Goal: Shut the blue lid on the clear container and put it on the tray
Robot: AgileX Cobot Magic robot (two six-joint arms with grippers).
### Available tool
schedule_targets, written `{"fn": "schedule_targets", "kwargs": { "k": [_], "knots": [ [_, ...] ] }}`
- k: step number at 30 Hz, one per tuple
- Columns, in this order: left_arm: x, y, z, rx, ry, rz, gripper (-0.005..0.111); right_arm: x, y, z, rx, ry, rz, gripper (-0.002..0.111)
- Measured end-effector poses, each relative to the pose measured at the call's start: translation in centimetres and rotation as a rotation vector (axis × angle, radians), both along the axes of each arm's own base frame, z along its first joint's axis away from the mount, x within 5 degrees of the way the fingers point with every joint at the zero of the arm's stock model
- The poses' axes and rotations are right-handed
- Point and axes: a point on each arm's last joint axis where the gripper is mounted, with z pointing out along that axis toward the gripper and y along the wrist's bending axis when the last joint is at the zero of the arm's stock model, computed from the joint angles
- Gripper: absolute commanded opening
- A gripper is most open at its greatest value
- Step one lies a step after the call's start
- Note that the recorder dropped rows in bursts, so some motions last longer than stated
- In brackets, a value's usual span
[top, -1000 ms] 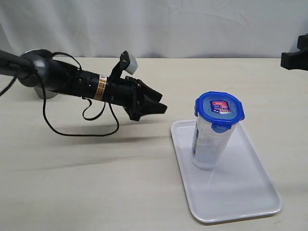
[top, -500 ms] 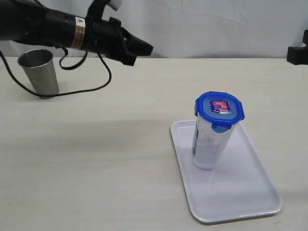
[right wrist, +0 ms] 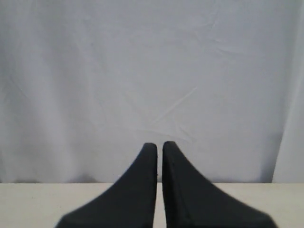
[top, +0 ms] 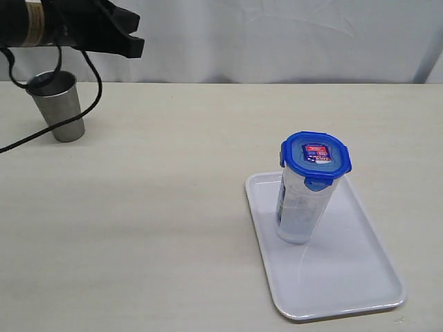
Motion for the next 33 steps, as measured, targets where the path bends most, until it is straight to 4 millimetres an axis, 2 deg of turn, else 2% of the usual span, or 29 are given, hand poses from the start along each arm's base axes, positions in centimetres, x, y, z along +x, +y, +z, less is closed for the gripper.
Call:
{"fn": "schedule_targets", "kwargs": {
  "k": [9,13,19,25,33],
  "knots": [
    [-6.7,3.3,2.9,-0.009,-0.120,0.124,0.000,-2.7,-0.2,1.6,0.048,-0.119,-0.003,0.004],
    [-10.2,4.7,3.9,-0.040,-0.179,0.158,0.000,-2.8,-0.3,1.7,0.060,-0.124,-0.004,0.004],
    [-14.1,6.0,4.5,-0.071,-0.253,0.167,0.000,-2.8,-0.3,1.7,0.060,-0.124,-0.004,0.004],
    [-16.6,6.7,6.3,-0.107,-0.344,0.167,0.000,-2.8,-0.3,1.7,0.060,-0.124,-0.004,0.004],
    [-18.0,7.2,7.2,-0.129,-0.397,0.168,0.000,-2.8,-0.3,1.7,0.062,-0.124,-0.004,0.004]
  ]
}}
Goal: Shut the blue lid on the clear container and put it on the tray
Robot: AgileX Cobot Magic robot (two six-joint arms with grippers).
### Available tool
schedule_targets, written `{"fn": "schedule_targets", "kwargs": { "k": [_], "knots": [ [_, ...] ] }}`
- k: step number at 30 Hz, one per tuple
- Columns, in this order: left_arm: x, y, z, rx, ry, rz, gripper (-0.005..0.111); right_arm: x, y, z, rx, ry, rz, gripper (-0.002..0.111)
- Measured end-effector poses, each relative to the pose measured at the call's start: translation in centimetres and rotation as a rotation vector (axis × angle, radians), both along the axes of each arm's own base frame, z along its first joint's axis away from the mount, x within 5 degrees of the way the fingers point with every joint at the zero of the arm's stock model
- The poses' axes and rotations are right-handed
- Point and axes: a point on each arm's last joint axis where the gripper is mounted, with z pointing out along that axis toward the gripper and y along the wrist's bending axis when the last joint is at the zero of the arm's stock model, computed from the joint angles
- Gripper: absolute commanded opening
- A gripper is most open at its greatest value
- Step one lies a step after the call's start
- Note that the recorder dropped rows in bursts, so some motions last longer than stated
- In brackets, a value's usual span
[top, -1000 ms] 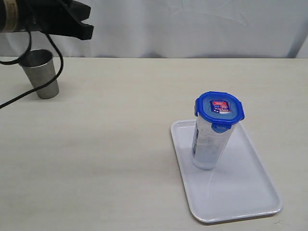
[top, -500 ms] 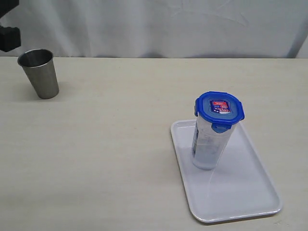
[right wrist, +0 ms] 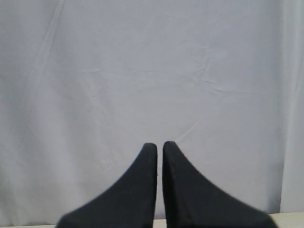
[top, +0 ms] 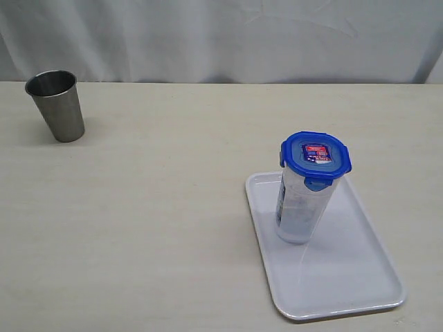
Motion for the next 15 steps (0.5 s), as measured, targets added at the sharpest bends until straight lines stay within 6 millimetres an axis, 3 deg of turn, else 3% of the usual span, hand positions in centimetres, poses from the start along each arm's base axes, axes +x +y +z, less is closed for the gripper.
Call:
{"fn": "schedule_targets", "kwargs": {
  "k": [15],
  "knots": [
    [0.02,0.05,0.02,-0.008,0.001,0.006,0.000,0.00,0.00,0.00,0.002,0.000,0.000,0.004]
  ]
}}
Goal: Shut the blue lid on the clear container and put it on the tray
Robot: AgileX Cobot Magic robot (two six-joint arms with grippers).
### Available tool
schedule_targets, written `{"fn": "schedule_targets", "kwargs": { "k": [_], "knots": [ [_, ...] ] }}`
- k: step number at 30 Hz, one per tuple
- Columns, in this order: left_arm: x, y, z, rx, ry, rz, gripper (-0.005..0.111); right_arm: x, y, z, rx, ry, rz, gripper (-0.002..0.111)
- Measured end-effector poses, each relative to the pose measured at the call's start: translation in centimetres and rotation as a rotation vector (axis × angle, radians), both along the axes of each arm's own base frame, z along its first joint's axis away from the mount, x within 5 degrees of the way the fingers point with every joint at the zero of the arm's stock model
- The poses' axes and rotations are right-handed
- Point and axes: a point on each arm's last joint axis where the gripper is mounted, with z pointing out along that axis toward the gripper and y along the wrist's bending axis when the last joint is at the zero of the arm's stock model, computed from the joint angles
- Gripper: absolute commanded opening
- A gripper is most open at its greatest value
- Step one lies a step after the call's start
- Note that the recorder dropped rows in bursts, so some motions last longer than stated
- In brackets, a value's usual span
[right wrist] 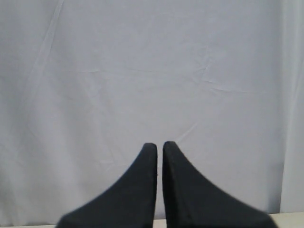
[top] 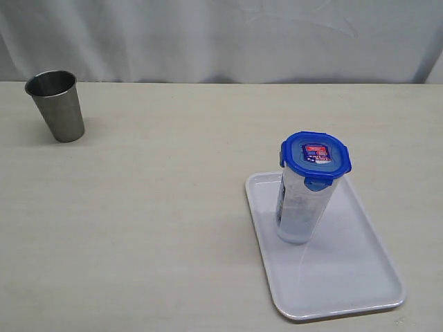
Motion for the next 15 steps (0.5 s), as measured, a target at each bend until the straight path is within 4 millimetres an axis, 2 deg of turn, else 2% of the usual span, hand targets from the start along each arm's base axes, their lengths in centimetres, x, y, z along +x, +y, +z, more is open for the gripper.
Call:
{"fn": "schedule_targets", "kwargs": {
  "k": [7,11,15],
  "knots": [
    [0.0,0.8,0.1,-0.299,0.089,0.071,0.000,0.0,0.0,0.0,0.000,0.000,0.000,0.004],
    [-0.9,1.1,-0.9,-0.314,0.100,0.071,0.000,0.0,0.0,0.0,0.000,0.000,0.000,0.004],
    [-2.9,1.3,-1.9,-0.255,-0.039,0.014,0.000,0.0,0.0,0.0,0.000,0.000,0.000,0.004]
  ]
}}
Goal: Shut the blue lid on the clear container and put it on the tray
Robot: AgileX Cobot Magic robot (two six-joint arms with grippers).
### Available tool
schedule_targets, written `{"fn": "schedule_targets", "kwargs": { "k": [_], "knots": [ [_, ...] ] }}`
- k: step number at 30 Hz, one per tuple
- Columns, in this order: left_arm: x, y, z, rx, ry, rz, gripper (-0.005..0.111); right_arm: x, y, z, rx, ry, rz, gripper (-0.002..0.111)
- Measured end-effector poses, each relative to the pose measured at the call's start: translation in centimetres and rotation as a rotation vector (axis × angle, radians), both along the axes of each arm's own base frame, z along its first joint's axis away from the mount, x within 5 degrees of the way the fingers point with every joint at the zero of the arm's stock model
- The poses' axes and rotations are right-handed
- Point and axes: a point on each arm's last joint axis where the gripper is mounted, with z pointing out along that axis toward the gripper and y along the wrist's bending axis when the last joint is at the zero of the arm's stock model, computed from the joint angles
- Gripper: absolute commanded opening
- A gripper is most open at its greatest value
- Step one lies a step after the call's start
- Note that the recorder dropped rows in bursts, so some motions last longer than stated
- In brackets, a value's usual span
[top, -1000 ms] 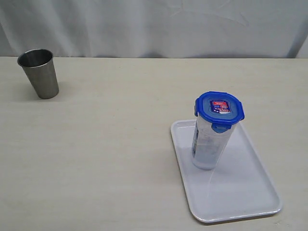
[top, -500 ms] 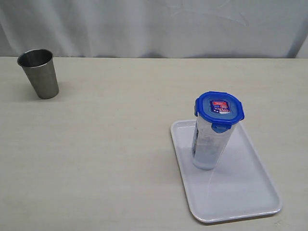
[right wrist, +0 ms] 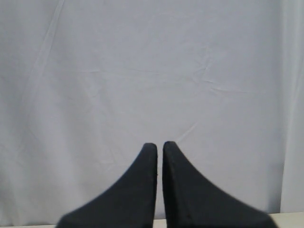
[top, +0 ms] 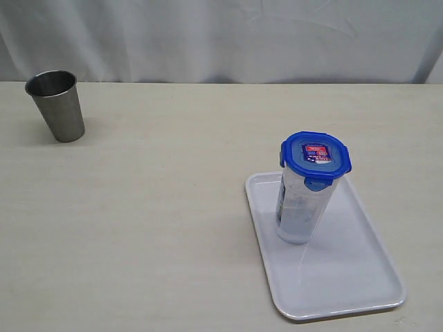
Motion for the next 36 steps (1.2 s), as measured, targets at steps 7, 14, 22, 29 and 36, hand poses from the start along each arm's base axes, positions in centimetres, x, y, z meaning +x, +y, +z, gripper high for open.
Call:
{"fn": "schedule_targets", "kwargs": {
  "k": [7,14,22,29,36],
  "knots": [
    [-2.9,1.0,-2.2,0.060,-0.177,0.035,0.000,0.0,0.0,0.0,0.000,0.000,0.000,0.004],
    [-5.1,1.8,-4.1,0.135,-0.262,0.079,0.000,0.0,0.0,0.0,0.000,0.000,0.000,0.004],
    [-8.2,3.4,-8.7,0.125,-0.366,0.243,0.000,0.0,0.0,0.0,0.000,0.000,0.000,0.004],
    [-8.0,3.6,-9.7,0.118,-0.344,0.290,0.000,-0.2,0.0,-0.2,0.000,-0.003,-0.001,0.004],
    [-7.4,4.4,-11.5,0.069,-0.251,0.417,0.000,-0.2,0.0,-0.2,0.000,-0.003,-0.001,0.004]
  ]
}}
